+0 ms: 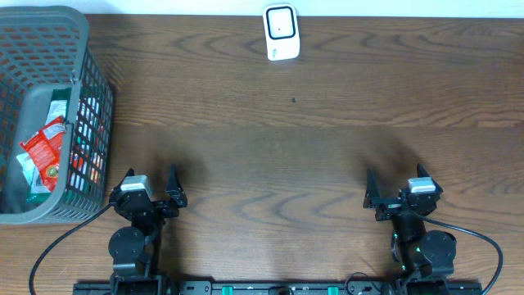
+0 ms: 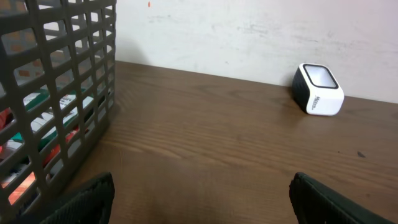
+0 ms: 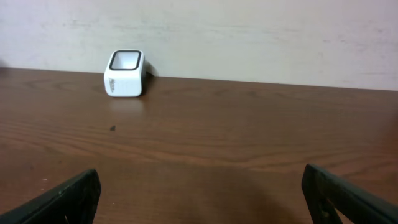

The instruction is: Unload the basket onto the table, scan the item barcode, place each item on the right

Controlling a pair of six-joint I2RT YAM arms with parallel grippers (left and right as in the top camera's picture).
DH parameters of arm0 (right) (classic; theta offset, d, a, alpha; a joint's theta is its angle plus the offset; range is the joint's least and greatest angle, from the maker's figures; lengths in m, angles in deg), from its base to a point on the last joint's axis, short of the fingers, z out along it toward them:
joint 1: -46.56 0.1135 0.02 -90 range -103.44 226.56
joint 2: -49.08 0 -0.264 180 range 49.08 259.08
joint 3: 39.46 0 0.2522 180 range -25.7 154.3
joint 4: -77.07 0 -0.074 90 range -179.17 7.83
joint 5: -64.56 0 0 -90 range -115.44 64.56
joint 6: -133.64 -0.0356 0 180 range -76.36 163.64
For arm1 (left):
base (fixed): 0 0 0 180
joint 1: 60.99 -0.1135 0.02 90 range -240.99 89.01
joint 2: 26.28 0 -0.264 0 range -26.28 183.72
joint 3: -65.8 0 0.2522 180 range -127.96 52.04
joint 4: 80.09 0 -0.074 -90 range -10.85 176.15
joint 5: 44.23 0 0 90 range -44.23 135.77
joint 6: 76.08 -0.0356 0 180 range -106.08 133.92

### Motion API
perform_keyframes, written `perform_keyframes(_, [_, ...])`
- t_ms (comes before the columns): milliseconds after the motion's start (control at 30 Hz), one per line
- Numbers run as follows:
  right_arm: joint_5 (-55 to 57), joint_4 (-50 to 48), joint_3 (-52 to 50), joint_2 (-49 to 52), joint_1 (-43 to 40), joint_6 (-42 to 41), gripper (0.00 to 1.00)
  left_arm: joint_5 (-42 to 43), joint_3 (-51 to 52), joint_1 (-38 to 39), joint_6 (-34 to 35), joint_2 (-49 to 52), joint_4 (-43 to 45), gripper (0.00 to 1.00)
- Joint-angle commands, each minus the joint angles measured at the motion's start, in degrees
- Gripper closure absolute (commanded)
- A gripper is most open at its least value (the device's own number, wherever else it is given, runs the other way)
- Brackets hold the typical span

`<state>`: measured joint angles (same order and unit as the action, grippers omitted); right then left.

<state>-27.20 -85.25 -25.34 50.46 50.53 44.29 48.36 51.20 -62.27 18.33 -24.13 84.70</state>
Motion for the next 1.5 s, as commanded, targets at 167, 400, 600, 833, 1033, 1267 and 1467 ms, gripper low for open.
perform_keyframes(167, [-0.24,0.22,-0.04,0.09,-0.55,0.68,0.01,-2.64,0.61,0.17,-0.76,0.07,-2.62,0.09])
perform_keyframes(400, [-0.24,0.22,-0.04,0.09,-0.57,0.70,0.01,-2.84,0.61,0.17,-0.72,0.07,-1.38,0.09])
perform_keyframes(600, [-0.24,0.22,-0.04,0.09,-0.55,0.68,0.01,2.95,0.61,0.17,-0.76,0.11,-1.16,0.09])
perform_keyframes(833, [-0.24,0.22,-0.04,0.09,-0.57,0.68,0.01,17.33,-4.50,0.24,8.61,0.20,-2.54,0.09])
perform_keyframes(1033, [-0.24,0.22,-0.04,0.09,-0.57,0.68,0.01,17.59,-22.84,0.24,9.64,5.81,-18.99,0.09])
perform_keyframes(1267, [-0.24,0.22,-0.04,0.09,-0.57,0.68,0.01,17.49,-55.17,0.22,7.67,27.04,-39.43,0.09])
perform_keyframes(1467, [-0.24,0.22,-0.04,0.09,-0.55,0.68,0.01,17.44,-94.40,0.22,-0.28,56.83,-61.37,0.01])
